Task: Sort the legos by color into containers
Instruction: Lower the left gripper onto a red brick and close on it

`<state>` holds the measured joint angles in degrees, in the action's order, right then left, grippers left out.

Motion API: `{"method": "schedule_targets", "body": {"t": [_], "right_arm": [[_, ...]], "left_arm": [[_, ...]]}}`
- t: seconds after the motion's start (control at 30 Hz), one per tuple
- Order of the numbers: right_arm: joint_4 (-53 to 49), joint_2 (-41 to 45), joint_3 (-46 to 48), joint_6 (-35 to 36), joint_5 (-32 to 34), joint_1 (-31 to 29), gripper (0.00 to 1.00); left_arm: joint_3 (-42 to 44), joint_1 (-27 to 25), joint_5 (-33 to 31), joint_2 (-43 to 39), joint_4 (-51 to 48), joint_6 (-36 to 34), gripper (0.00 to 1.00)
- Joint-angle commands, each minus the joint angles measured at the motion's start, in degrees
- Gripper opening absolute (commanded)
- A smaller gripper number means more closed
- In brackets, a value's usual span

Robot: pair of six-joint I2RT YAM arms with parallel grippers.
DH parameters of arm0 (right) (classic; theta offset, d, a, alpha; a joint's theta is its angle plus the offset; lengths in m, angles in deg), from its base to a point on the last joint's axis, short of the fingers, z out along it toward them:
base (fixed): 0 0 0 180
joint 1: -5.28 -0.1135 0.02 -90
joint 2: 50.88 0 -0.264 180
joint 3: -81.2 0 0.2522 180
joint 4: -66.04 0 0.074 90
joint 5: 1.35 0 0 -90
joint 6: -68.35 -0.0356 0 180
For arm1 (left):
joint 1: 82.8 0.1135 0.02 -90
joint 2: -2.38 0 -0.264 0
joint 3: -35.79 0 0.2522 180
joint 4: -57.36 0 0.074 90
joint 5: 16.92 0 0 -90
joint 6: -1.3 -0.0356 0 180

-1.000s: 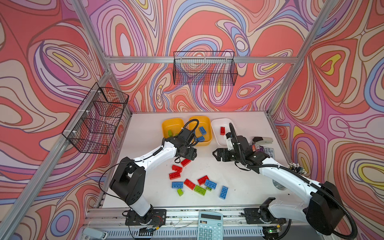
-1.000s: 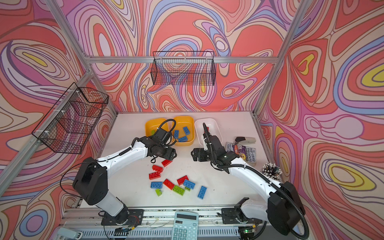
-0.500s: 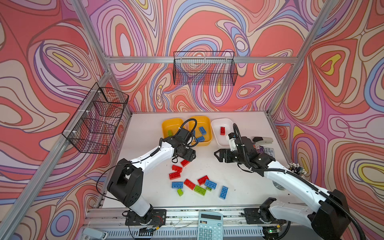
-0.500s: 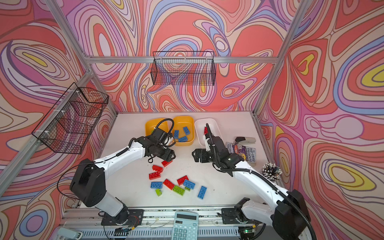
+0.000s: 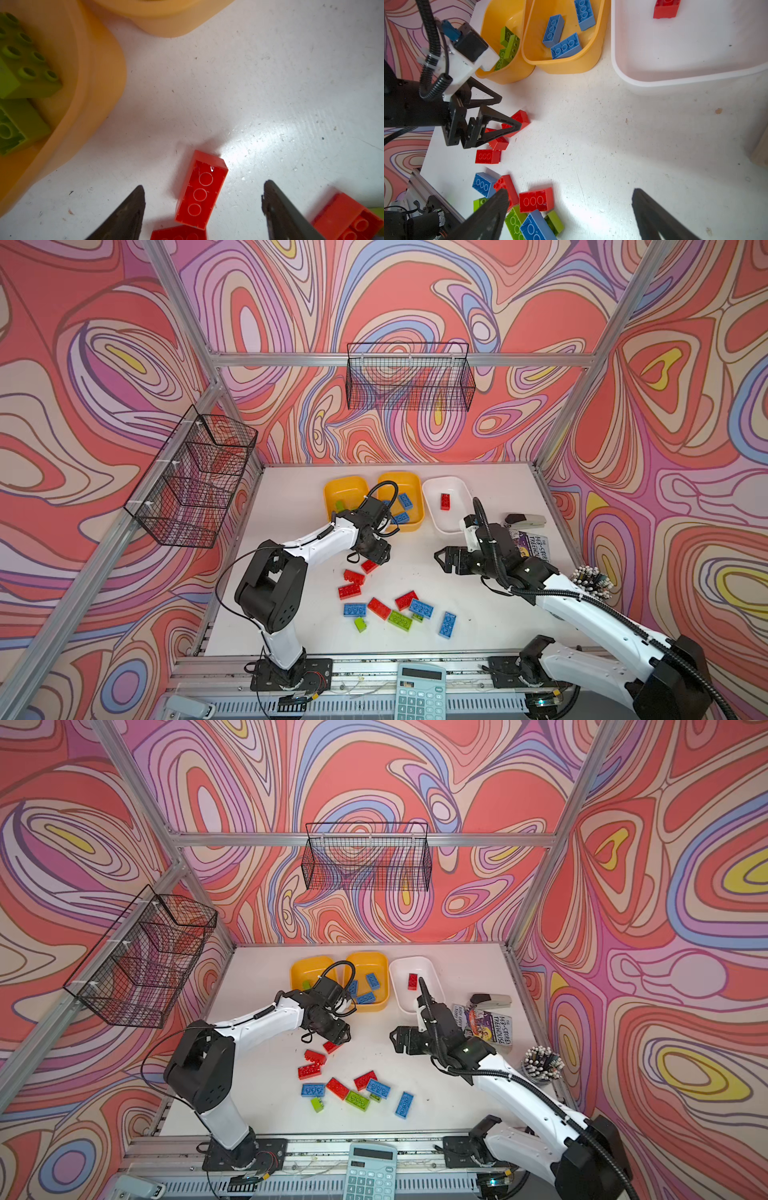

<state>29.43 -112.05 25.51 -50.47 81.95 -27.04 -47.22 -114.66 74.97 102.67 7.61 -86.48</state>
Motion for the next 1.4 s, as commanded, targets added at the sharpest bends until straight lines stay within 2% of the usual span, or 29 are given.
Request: {"method": "schedule_targets", "body": {"t": [0.0,0.27,0.73,1.1,1.2,1.37], "right_arm": [[1.12,-0.69,0.07,0.11,-0.45,0.23,0.98],[0.21,-0.3,-0.48,0.53,0.11,0.17,0.98],[-2.0,3.0,-0.08,0.47,1.32,0.29,0.98],[-3.12,6.87,1.41,0.0,1.51,0.27,0.98],[-3.52,8.5,1.7,0.05,2.0,0.28,0.98],[-4.61,9.39,1.77,0.08,1.96,0.32,0.98]], "left_arm": [[1.82,0.3,-0.26,1.22,-1.35,0.96,0.71],[6.56,0.3,-0.5,0.78,1.05,3.64,0.67],[4.75,0.3,0.59,2.63,0.14,4.37,0.59],[3.66,0.3,5.03,5.17,0.87,13.86,0.47],[2.1,0.3,5.18,7.54,0.08,15.79,0.41],[1.72,0.25,4.22,8.51,-1.05,18.86,0.35]]}}
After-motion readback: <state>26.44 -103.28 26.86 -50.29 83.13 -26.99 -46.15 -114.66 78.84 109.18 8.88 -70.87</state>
